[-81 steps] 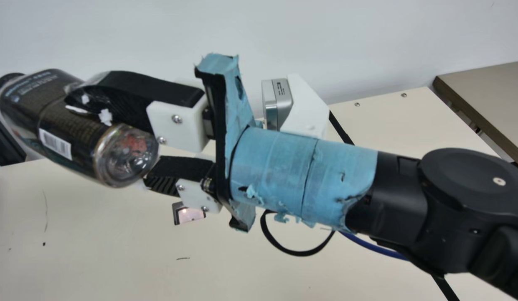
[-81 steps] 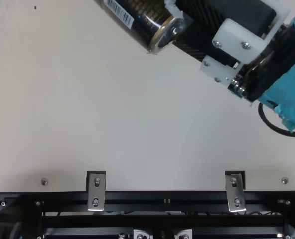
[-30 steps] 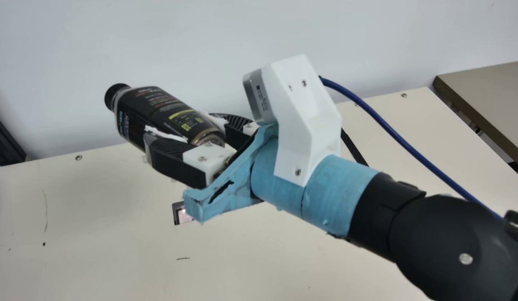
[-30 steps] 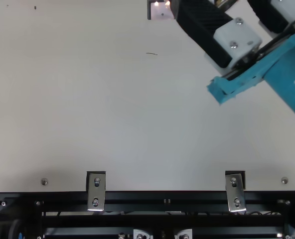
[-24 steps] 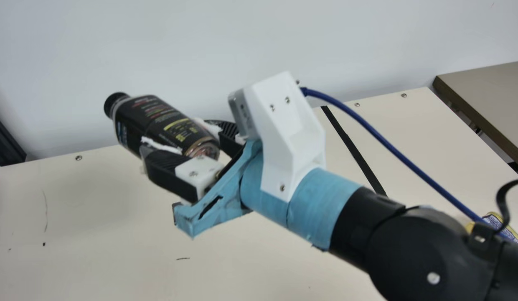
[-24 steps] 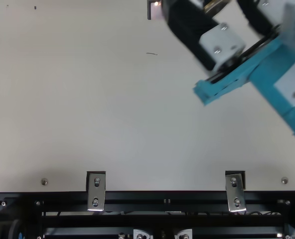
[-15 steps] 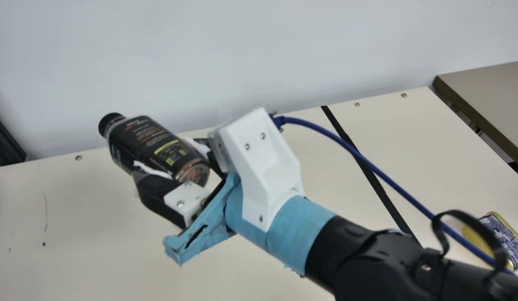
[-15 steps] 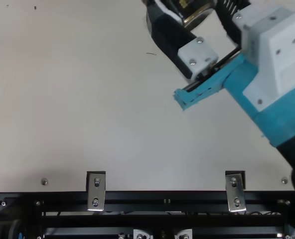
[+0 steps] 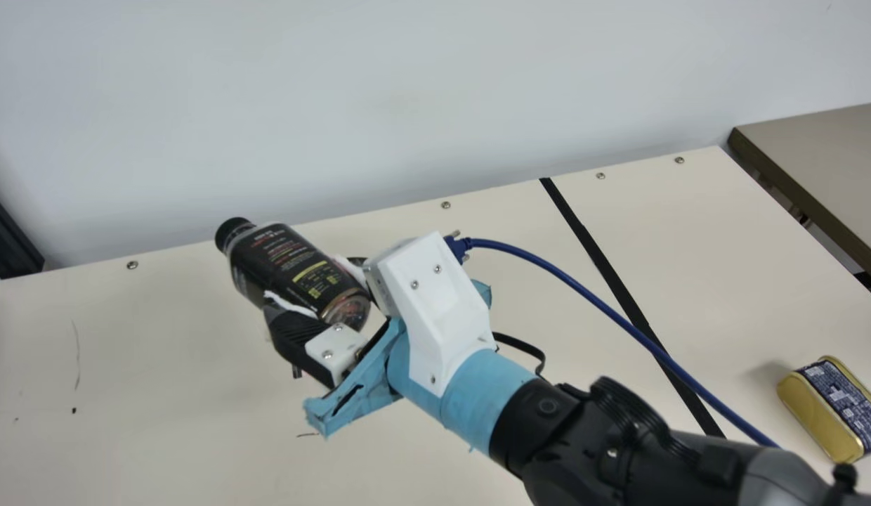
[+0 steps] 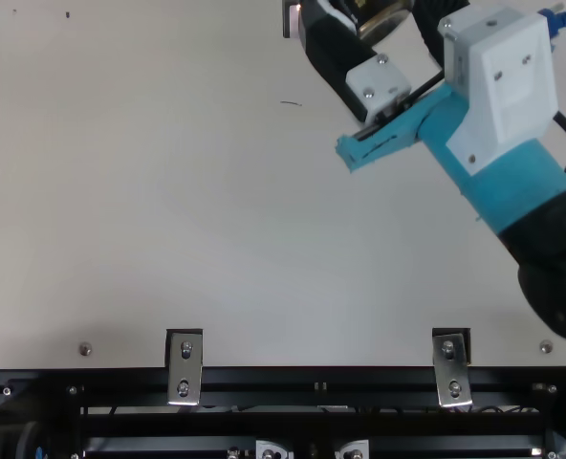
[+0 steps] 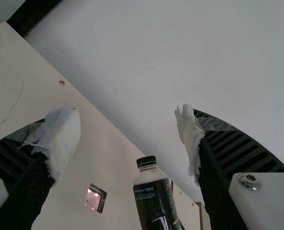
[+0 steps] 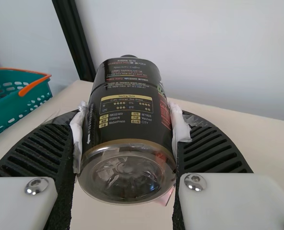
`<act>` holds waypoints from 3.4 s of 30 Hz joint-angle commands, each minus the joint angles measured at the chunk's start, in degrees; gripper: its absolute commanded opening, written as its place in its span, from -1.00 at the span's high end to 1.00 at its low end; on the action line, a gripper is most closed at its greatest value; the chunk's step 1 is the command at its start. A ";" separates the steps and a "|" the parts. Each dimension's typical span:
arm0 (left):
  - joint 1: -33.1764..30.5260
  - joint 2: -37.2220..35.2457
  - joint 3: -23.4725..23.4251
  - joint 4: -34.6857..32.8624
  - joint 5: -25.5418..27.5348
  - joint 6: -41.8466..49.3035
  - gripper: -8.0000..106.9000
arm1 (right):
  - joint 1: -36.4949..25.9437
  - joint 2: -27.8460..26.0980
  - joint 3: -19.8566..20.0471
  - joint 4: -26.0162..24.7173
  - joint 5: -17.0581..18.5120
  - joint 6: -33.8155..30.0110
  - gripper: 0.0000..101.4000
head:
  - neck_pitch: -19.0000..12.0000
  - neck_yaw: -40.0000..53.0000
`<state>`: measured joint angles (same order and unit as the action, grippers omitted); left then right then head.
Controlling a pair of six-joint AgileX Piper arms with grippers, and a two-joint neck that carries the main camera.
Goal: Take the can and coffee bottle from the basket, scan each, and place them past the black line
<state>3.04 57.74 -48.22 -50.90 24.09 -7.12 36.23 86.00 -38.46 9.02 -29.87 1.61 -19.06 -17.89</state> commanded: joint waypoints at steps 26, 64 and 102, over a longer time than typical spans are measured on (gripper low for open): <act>0.00 0.00 0.00 0.00 0.00 0.00 -0.71 | -5.51 15.08 -4.20 -10.54 -10.69 9.26 1.00 | -1.45 -0.81; 0.00 0.00 0.00 0.00 0.00 0.00 -0.71 | -24.20 6.00 3.80 -0.42 -10.96 -0.54 1.00 | -1.58 -18.76; 0.00 0.00 0.00 0.00 0.00 0.00 -0.71 | -56.07 15.87 8.56 -4.77 -24.92 -2.34 1.00 | -2.70 -34.12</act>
<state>3.04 57.74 -48.22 -50.90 24.09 -7.12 -19.09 101.18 -29.85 4.69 -54.45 -0.52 -20.53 -51.32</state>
